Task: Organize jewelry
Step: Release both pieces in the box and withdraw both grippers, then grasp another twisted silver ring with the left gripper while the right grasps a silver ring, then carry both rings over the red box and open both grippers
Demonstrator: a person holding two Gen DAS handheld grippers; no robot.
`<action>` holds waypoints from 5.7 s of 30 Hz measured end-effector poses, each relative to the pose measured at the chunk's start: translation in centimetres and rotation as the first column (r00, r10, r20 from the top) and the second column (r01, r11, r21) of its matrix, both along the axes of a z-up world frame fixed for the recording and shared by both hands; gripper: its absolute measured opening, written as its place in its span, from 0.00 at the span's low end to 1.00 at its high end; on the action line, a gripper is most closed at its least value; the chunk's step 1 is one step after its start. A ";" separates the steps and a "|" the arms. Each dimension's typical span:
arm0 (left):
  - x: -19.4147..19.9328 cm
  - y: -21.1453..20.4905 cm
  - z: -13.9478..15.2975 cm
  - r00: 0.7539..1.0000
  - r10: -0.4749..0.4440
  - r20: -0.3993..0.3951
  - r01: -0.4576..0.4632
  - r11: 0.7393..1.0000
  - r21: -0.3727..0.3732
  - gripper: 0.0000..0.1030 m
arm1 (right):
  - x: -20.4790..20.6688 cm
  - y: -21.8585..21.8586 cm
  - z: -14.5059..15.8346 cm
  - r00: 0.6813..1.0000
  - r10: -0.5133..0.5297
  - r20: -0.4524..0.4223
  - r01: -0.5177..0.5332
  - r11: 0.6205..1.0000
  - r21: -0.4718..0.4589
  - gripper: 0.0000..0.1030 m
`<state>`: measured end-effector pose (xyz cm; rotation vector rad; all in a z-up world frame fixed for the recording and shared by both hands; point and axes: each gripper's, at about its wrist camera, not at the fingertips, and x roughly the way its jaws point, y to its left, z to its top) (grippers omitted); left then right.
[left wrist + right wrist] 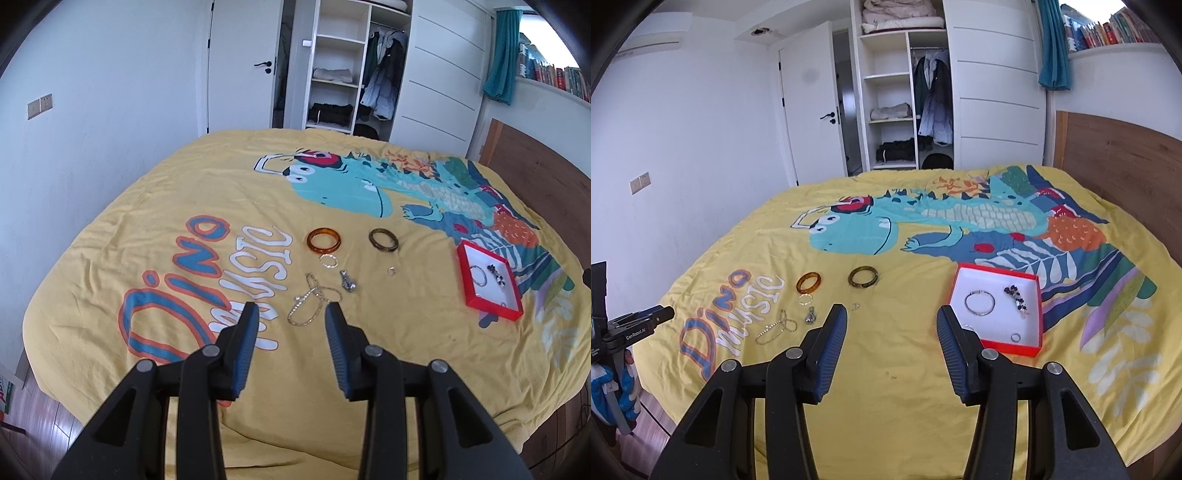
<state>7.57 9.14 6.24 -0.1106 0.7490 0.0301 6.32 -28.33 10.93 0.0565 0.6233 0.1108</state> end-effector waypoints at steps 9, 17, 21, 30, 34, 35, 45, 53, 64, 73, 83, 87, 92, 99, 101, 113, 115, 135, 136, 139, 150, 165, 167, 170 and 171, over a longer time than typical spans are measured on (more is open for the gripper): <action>2.6 1.7 -3.9 0.997 0.046 -0.058 -0.047 0.999 -0.023 0.34 | 3.2 0.6 -3.8 0.996 0.003 -0.085 -0.002 1.000 0.003 0.49; 4.6 1.3 -7.6 0.991 0.019 -0.133 -0.021 1.000 -0.016 0.34 | 6.2 1.3 -7.6 0.988 0.015 -0.156 -0.013 1.000 0.014 0.49; 5.5 0.5 -8.8 0.989 -0.004 -0.148 0.003 1.000 -0.006 0.34 | 7.4 1.8 -9.3 0.982 0.026 -0.188 -0.023 1.000 0.020 0.49; 8.7 -1.3 -11.2 0.981 -0.043 -0.187 0.041 0.999 -0.017 0.34 | 10.7 1.9 -13.3 0.965 0.040 -0.259 -0.032 0.999 0.036 0.49; 11.0 -1.6 -11.6 0.979 -0.054 -0.197 0.049 0.998 -0.030 0.34 | 12.5 2.1 -14.9 0.957 0.047 -0.285 -0.037 0.999 0.040 0.49; 11.7 -1.7 -11.7 0.978 -0.059 -0.198 0.054 0.998 -0.033 0.34 | 13.0 2.1 -15.2 0.956 0.052 -0.289 -0.042 0.998 0.040 0.49; 20.5 -3.4 -12.7 0.966 -0.111 -0.235 0.096 0.993 -0.076 0.34 | 19.5 4.7 -18.4 0.937 0.146 -0.318 -0.138 0.989 0.047 0.48; 27.1 -4.4 -15.9 0.945 -0.118 -0.305 0.098 0.992 -0.080 0.33 | 24.8 7.8 -20.8 0.920 0.218 -0.325 -0.207 0.976 0.070 0.48; 30.6 -4.9 -20.2 0.915 -0.099 -0.391 0.078 0.995 -0.069 0.15 | 29.4 10.2 -24.4 0.904 0.254 -0.343 -0.239 0.967 0.085 0.46; 30.9 -5.3 -21.0 0.915 -0.105 -0.388 0.094 0.994 -0.047 0.06 | 30.1 11.3 -26.3 0.897 0.264 -0.356 -0.252 0.964 0.080 0.45; 30.7 -5.6 -20.9 0.918 -0.110 -0.381 0.111 0.994 -0.021 0.01 | 29.8 11.7 -26.7 0.902 0.268 -0.337 -0.278 0.960 0.021 0.30; 30.7 -5.7 -20.8 0.921 -0.105 -0.376 0.107 0.994 -0.016 0.01 | 29.8 11.5 -26.5 0.904 0.266 -0.334 -0.275 0.961 0.020 0.20; 30.7 -5.9 -20.5 0.924 -0.104 -0.368 0.106 0.994 -0.014 0.00 | 29.5 11.4 -26.2 0.906 0.267 -0.329 -0.272 0.962 0.032 0.20; 30.0 -5.5 -19.5 0.932 -0.109 -0.345 0.110 0.994 -0.017 0.00 | 28.8 11.2 -25.1 0.910 0.272 -0.312 -0.273 0.961 0.040 0.20; 29.8 -5.5 -19.1 0.934 -0.111 -0.338 0.112 0.994 -0.019 0.00 | 28.7 11.3 -24.7 0.911 0.276 -0.306 -0.277 0.960 0.040 0.20; 29.9 -4.6 -19.3 0.931 -0.092 -0.353 0.067 0.994 -0.083 0.01 | 28.2 11.2 -23.8 0.914 0.277 -0.296 -0.276 0.960 0.045 0.20; 30.2 -4.3 -19.6 0.929 -0.090 -0.359 0.052 0.992 -0.114 0.02 | 28.3 11.0 -24.0 0.914 0.276 -0.298 -0.273 0.961 0.052 0.20; 31.0 -4.6 -20.3 0.927 -0.089 -0.364 0.037 0.988 -0.148 0.18 | 28.2 9.8 -25.2 0.912 0.267 -0.313 -0.254 0.964 0.082 0.20; 31.1 -4.7 -20.6 0.924 -0.088 -0.371 0.039 0.990 -0.139 0.18 | 28.2 9.8 -25.2 0.911 0.267 -0.313 -0.254 0.964 0.082 0.20; 31.4 -5.0 -21.2 0.916 -0.085 -0.392 0.040 0.992 -0.121 0.17 | 28.2 9.6 -25.2 0.912 0.264 -0.314 -0.250 0.965 0.084 0.20; 30.5 -5.4 -20.6 0.927 -0.062 -0.371 0.043 0.997 -0.060 0.04 | 27.4 8.9 -24.6 0.917 0.251 -0.310 -0.235 0.968 0.089 0.20; 28.4 -8.3 -14.3 0.954 -0.083 -0.288 0.072 0.996 -0.047 0.02 | 24.3 4.6 -19.1 0.952 0.205 -0.229 -0.191 0.978 0.081 0.20; 28.1 -10.0 -13.3 0.956 -0.104 -0.276 0.092 0.994 -0.056 0.02 | 23.7 2.8 -18.4 0.958 0.185 -0.218 -0.173 0.982 0.074 0.20; 27.9 -13.3 -12.1 0.954 -0.148 -0.262 0.132 0.988 -0.076 0.02 | 22.8 -0.5 -17.6 0.967 0.148 -0.206 -0.138 0.989 0.060 0.20; 27.8 -14.5 -11.9 0.952 -0.165 -0.259 0.149 0.985 -0.082 0.02 | 22.5 -1.5 -17.5 0.970 0.135 -0.204 -0.126 0.991 0.054 0.20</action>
